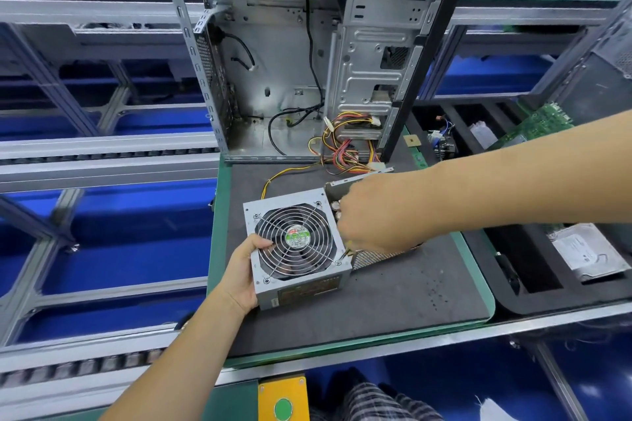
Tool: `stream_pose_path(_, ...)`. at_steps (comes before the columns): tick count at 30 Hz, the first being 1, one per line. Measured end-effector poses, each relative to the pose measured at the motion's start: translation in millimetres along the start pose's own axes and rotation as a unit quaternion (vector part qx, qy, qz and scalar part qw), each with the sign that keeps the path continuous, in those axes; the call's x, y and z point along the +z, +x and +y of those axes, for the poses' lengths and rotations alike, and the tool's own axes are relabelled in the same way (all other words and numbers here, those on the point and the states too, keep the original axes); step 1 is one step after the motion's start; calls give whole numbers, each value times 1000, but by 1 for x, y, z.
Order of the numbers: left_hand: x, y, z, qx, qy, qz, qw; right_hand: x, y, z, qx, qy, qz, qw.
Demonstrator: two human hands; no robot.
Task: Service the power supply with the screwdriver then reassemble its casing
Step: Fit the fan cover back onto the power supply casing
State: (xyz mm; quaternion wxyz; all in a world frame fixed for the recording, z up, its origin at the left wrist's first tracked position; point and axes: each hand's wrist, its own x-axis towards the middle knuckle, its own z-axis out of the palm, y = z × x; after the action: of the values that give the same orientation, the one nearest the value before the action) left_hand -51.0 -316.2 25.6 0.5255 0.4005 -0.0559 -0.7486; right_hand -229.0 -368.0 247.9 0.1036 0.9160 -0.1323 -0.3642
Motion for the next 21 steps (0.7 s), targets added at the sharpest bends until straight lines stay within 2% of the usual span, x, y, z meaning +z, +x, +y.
stream_pose_path(1, 0, 0, 0, 0, 2, -2, 1000, 2, 4, 2, 64, 104, -23, 992)
stream_pose_path(2, -1, 1, 0, 1, 4, -2, 1000, 5, 10, 4, 131, 212, -54, 967)
stream_pose_path(3, -1, 1, 0, 2, 4, -1, 1000, 7, 15, 7, 188, 324, -102, 922)
stream_pose_path(5, 0, 2, 0, 2, 2, -2, 1000, 7, 21, 9, 239, 479, -210, 818)
stream_pose_path(6, 0, 1, -1, 2, -1, -5, 1000, 8, 22, 10, 240, 506, -235, 795)
stream_pose_path(7, 1, 1, -1, 1, -3, -8, 1000, 9, 21, 11, 233, 499, -241, 799)
stream_pose_path(8, 1, 0, -1, 0, -5, -10, 1000, 10, 19, 12, 214, 445, -230, 839)
stream_pose_path(10, 1, 0, -1, 1, -3, -9, 1000, 10, 10, 11, 138, 243, -181, 943)
stream_pose_path(11, 1, 0, -1, 1, -5, -10, 1000, 10, 6, 10, 97, 139, -139, 976)
stream_pose_path(12, 1, 0, -1, 1, -7, -13, 1000, 9, 2, 10, 58, 50, -88, 993)
stream_pose_path(13, 1, 0, 0, 0, -8, -17, 1000, 6, -2, 10, 10, -35, -37, 999)
stream_pose_path(15, 1, -1, -1, -3, -12, -19, 1000, 1, -7, 10, -72, -173, 39, 981)
stream_pose_path(17, 1, -1, -1, -4, -12, -21, 1000, 0, -8, 9, -129, -259, 66, 955)
stream_pose_path(19, 0, 0, -1, -2, -11, -24, 1000, 3, -5, 6, -153, -267, 77, 948)
stream_pose_path(21, 0, 1, -1, 3, -7, -23, 1000, 6, 3, -1, -108, -196, 74, 972)
